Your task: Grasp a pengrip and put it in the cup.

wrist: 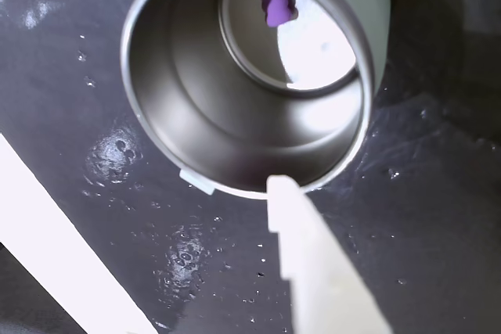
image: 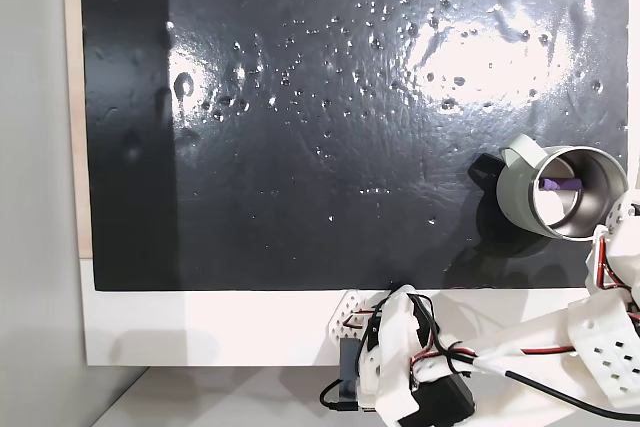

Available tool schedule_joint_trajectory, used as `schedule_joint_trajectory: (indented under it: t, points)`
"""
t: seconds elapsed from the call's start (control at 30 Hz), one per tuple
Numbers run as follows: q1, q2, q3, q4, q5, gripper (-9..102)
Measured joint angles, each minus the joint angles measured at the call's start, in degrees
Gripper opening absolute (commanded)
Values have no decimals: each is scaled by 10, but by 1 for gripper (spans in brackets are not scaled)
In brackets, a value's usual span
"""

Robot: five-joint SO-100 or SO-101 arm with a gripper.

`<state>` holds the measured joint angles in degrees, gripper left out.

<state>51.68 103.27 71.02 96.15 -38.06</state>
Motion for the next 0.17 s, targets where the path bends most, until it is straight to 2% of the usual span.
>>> schedule_joint_trajectory:
  t: [0.17]
  points:
    - [-9, 5, 6, 0, 0, 37]
